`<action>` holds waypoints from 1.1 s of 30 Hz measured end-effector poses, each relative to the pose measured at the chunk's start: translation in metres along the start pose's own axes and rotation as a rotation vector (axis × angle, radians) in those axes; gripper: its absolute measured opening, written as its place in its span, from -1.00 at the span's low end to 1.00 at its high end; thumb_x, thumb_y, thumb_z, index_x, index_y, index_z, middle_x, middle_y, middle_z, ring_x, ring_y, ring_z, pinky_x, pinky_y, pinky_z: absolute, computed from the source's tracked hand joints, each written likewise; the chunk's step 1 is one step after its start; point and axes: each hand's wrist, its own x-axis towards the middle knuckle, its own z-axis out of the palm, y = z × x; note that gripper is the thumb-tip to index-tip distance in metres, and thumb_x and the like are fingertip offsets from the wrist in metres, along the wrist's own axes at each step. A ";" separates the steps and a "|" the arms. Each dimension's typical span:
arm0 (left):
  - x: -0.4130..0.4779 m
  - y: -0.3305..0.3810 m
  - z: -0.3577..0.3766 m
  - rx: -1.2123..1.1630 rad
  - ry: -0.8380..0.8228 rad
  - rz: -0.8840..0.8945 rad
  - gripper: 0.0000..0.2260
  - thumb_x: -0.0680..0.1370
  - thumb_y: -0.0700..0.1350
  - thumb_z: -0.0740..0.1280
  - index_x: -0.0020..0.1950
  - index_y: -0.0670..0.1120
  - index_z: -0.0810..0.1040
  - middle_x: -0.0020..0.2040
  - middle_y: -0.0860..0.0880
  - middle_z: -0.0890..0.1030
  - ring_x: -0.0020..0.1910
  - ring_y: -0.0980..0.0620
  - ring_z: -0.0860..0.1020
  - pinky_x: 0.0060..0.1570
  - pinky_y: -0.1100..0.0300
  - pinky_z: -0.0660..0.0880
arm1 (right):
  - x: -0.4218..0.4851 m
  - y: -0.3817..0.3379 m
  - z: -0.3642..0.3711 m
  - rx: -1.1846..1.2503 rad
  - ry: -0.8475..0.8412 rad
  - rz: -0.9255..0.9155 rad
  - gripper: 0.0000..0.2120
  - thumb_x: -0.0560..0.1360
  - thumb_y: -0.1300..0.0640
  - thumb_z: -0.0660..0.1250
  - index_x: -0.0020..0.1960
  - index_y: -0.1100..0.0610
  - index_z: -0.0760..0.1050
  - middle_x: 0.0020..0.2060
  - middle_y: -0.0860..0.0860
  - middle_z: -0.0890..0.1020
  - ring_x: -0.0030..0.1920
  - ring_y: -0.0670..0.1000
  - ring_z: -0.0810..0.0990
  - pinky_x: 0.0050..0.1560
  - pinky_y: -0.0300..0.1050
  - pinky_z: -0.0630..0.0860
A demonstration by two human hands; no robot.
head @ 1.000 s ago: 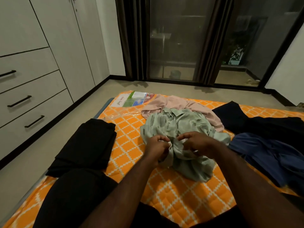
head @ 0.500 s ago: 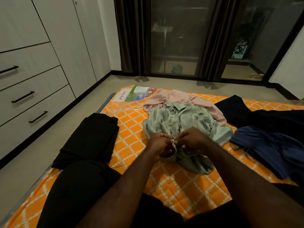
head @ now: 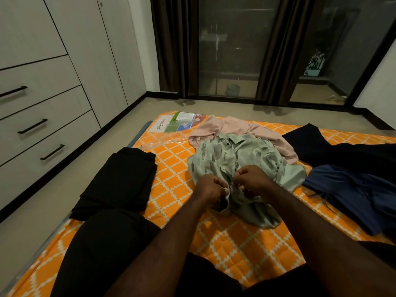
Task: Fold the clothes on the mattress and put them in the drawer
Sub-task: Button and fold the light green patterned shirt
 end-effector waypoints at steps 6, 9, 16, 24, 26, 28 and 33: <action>-0.001 0.001 -0.004 -0.034 -0.022 -0.012 -0.87 0.44 -0.26 0.56 -0.07 -0.12 0.68 -0.24 -0.05 0.65 -0.27 0.02 0.61 -0.39 0.22 0.51 | 0.008 0.008 0.004 0.030 0.004 0.093 -0.70 0.51 0.35 0.41 0.11 0.12 0.37 -0.34 0.15 0.48 -0.52 -0.02 0.39 -0.56 -0.20 0.29; -0.001 0.001 -0.005 -0.055 -0.015 -0.003 -0.85 0.40 -0.24 0.59 -0.12 -0.09 0.67 -0.21 -0.04 0.65 -0.19 0.02 0.63 -0.34 0.22 0.52 | 0.019 0.016 0.007 -0.038 0.021 0.077 -0.56 0.53 0.24 0.46 0.27 0.09 0.30 -0.31 0.10 0.47 -0.49 -0.03 0.37 -0.50 -0.14 0.27; 0.002 -0.001 -0.003 -0.121 -0.009 0.004 -0.90 0.50 -0.23 0.50 -0.20 -0.08 0.68 -0.32 -0.01 0.63 -0.32 0.09 0.56 -0.38 0.26 0.45 | 0.024 0.022 0.013 -0.157 0.033 -0.008 -0.64 0.55 0.17 0.45 0.20 0.08 0.31 -0.32 0.01 0.43 -0.40 -0.05 0.34 -0.42 -0.15 0.24; 0.005 -0.009 0.000 -0.189 0.037 0.025 -0.98 0.52 -0.28 0.48 -0.07 -0.20 0.69 -0.23 -0.07 0.67 -0.28 0.07 0.60 -0.34 0.25 0.50 | 0.020 0.021 0.012 -0.118 -0.029 -0.090 -0.71 0.59 0.31 0.37 0.18 0.15 0.30 -0.38 0.04 0.48 -0.63 -0.23 0.35 -0.58 -0.32 0.26; 0.005 -0.011 0.000 -0.224 0.040 0.022 -0.97 0.52 -0.28 0.48 -0.06 -0.19 0.67 -0.23 -0.05 0.66 -0.26 0.08 0.60 -0.35 0.28 0.49 | 0.019 0.020 0.011 -0.103 -0.035 -0.092 -0.71 0.58 0.31 0.37 0.18 0.16 0.30 -0.39 0.05 0.48 -0.63 -0.23 0.35 -0.58 -0.32 0.26; 0.006 -0.012 0.001 -0.254 0.031 0.011 -0.94 0.52 -0.29 0.47 -0.03 -0.20 0.67 -0.24 -0.04 0.65 -0.25 0.09 0.59 -0.35 0.30 0.49 | 0.019 0.020 0.011 -0.122 -0.031 -0.092 -0.70 0.57 0.30 0.39 0.18 0.17 0.32 -0.37 0.04 0.50 -0.61 -0.22 0.36 -0.56 -0.31 0.27; 0.008 -0.014 0.003 -0.326 0.029 -0.003 -0.92 0.50 -0.30 0.49 -0.07 -0.17 0.64 -0.22 -0.05 0.65 -0.24 0.06 0.60 -0.34 0.26 0.49 | 0.017 0.020 0.010 -0.074 -0.051 -0.089 -0.70 0.57 0.34 0.38 0.18 0.19 0.31 -0.32 0.10 0.52 -0.62 -0.21 0.36 -0.58 -0.30 0.27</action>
